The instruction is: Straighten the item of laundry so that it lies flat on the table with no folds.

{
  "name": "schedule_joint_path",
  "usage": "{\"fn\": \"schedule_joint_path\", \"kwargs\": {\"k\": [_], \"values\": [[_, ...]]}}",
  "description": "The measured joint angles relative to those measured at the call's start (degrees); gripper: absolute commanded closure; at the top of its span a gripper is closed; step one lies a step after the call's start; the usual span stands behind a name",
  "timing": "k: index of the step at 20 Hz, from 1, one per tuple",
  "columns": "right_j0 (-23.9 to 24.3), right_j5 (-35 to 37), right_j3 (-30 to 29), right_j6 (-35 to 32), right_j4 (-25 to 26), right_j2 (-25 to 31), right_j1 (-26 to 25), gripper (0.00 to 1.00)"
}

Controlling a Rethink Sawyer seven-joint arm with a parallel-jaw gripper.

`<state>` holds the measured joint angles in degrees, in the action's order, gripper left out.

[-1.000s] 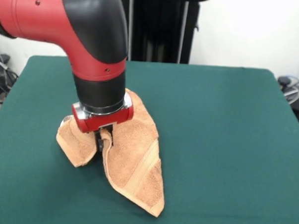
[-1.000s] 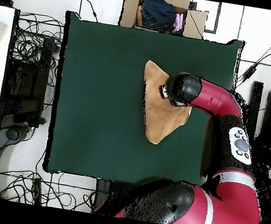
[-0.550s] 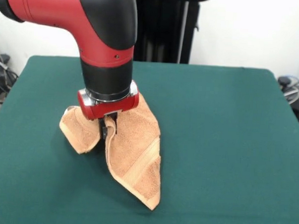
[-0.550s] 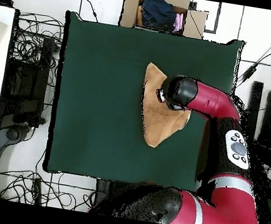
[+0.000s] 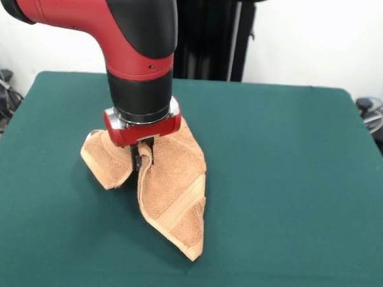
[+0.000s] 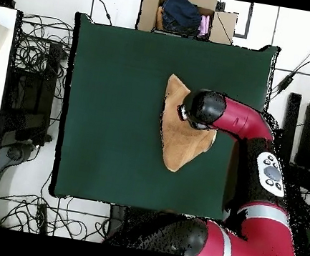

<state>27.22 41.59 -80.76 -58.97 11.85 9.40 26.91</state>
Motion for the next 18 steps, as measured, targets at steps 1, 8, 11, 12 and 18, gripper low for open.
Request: {"fn": "schedule_joint_path", "kwargs": {"k": [1,8,11,12,18], "values": [[0.0,-0.1,-0.2,0.0,0.0,0.0,0.0,1.0],[0.0,-1.3,-1.5,0.0,-0.1,-0.3,0.0,1.0],[0.0,-2.1,-2.0,0.0,-0.1,-0.6,0.1,1.0],[-0.1,-2.6,-2.4,0.0,-0.2,-0.9,0.1,1.0],[-0.7,-4.6,-4.3,0.0,-0.5,-2.5,0.7,1.0]]}}
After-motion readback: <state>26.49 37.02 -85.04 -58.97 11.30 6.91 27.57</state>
